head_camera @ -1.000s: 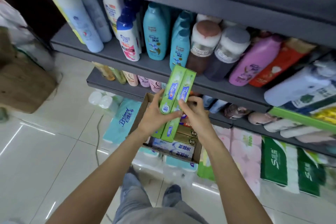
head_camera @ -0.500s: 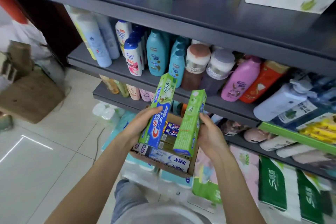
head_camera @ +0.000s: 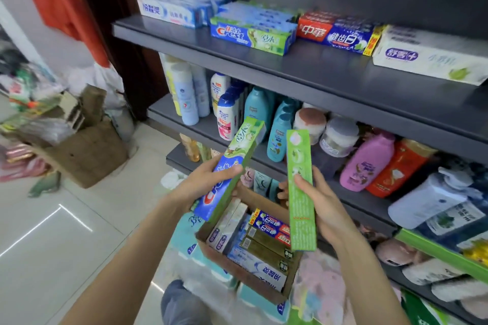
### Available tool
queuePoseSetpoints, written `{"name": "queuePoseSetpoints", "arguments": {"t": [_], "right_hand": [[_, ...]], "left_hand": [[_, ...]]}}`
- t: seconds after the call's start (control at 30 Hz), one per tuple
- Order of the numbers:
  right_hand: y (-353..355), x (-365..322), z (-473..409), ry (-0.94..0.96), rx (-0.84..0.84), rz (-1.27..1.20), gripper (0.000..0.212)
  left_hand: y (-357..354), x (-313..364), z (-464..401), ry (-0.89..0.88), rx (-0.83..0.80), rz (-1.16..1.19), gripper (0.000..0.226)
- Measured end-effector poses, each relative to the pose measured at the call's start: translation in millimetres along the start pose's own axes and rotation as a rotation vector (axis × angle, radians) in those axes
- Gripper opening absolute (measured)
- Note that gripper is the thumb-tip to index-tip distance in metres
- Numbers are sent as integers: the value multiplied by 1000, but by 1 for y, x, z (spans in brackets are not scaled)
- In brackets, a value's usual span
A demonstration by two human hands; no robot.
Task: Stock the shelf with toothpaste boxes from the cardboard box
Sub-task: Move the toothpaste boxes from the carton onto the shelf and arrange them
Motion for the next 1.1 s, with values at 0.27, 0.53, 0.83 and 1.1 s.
{"name": "queuePoseSetpoints", "arguments": {"t": [0.27, 0.53, 0.83, 1.1], "right_hand": [[-1, -106, -36, 227, 33, -63, 33], [-24, -189, -72, 442, 160, 41, 25], [-42, -233, -112, 551, 546, 487, 32], [-88, -235, -132, 808, 871, 1413, 53]], "left_hand": [[33, 168, -31, -732, 0, -649, 60], [47, 290, -151, -868, -72, -1518, 65], [61, 281, -204, -1291, -77, -1253, 57], [48, 270, -135, -642, -374, -50, 33]]}}
Point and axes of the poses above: each hand's wrist, its own z-axis away from the middle knuckle, its own y-axis out of the back of the hand, x = y × z, the point moved 4 cm from there along -z, towards the middle knuckle, and after that the axes turned 12 degrees about z, right-handed, at the moved point
